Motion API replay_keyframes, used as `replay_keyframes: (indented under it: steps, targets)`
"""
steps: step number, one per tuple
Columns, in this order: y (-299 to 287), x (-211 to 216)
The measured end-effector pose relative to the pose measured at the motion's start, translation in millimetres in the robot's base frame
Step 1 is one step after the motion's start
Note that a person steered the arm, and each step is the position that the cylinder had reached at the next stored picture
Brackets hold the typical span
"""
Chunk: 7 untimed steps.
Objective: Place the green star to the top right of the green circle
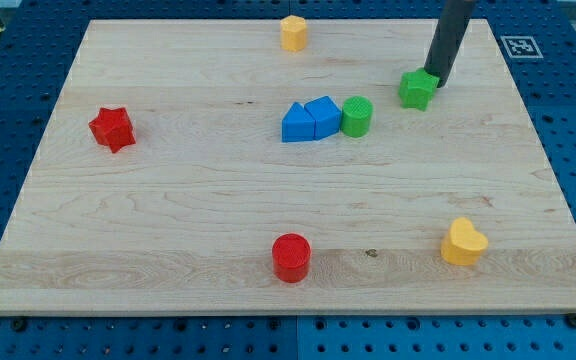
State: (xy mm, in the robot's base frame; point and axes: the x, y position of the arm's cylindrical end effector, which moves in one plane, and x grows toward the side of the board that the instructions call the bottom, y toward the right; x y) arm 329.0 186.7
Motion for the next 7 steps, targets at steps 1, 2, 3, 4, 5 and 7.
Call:
replay_keyframes:
  steps: [1,2,3,4,5,7]
  targets:
    - [0,13]
    - [0,25]
    - [-8,28]
    - [-16,28]
    - [-16,26]
    - [-41,25]
